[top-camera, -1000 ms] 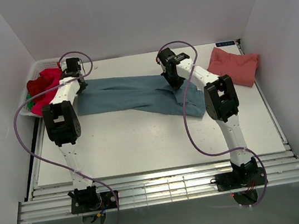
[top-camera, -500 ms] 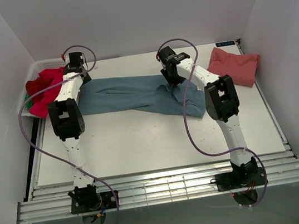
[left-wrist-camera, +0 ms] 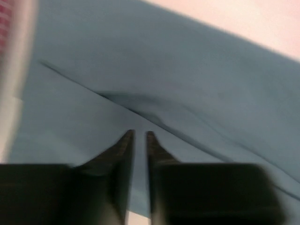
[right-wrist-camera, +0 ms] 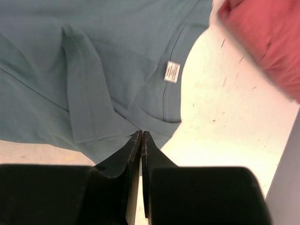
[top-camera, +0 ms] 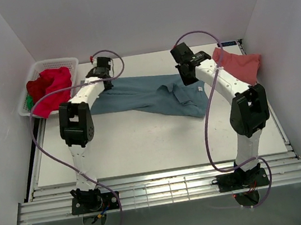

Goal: Fold and stack the t-shirts
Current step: Fold the other side of the tshirt into a rectangle

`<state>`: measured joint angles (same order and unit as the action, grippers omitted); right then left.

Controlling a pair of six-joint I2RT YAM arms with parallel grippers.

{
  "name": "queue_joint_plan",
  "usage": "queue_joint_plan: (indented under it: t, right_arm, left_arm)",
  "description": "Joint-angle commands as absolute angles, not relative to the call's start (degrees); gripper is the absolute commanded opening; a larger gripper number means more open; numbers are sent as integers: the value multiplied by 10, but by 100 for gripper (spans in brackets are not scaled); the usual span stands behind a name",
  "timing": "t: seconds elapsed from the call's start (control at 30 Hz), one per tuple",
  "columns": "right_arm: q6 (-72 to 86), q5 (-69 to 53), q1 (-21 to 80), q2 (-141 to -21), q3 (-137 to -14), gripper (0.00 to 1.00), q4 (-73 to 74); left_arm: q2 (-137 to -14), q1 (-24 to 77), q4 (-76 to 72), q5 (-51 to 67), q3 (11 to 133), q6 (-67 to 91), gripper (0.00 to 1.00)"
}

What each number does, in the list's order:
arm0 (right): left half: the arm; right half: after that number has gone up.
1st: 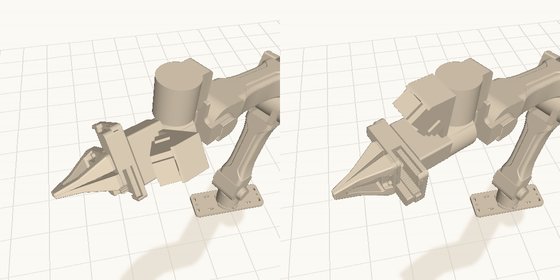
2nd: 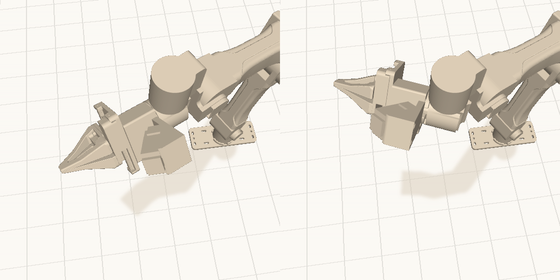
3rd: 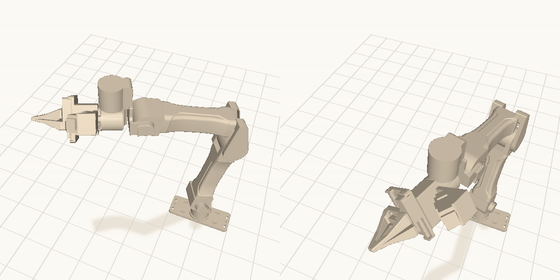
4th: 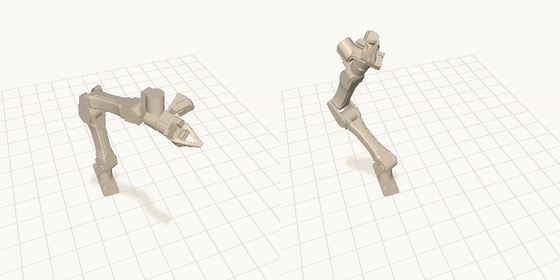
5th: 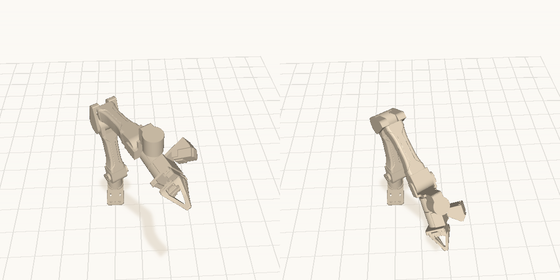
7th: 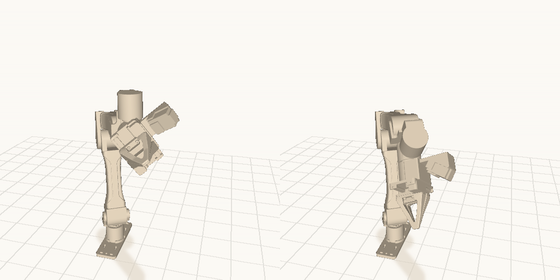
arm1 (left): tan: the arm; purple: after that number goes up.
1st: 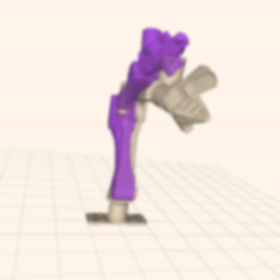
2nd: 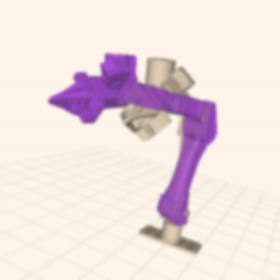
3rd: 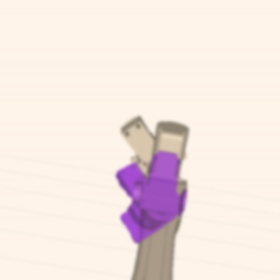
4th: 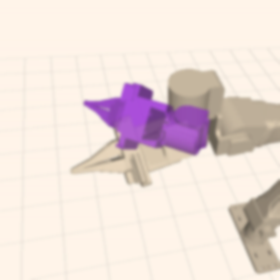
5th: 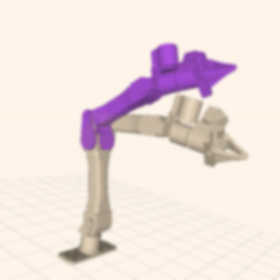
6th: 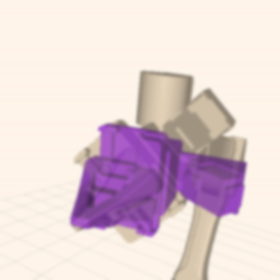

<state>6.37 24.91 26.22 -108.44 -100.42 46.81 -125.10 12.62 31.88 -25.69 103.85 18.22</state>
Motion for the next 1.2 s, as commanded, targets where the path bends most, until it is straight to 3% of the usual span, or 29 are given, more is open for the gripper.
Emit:
queue_joint_plan:
  t: [0.0, 0.07, 0.7, 1.17]
  right_arm:
    - [127, 257, 260, -1099, -943, 8, 507]
    - [144, 249, 260, -1103, -914, 8, 508]
    - [173, 201, 249, -1194, -831, 8, 477]
    - [148, 183, 159, -1251, -853, 8, 461]
  left_arm:
    - [-1217, 172, 316, -249, 977, 185, 19]
    - [-1216, 176, 317, -249, 954, 192, 0]
    - [-1223, 176, 320, -222, 833, 204, 0]
    - [-1174, 182, 318, -200, 737, 213, 0]
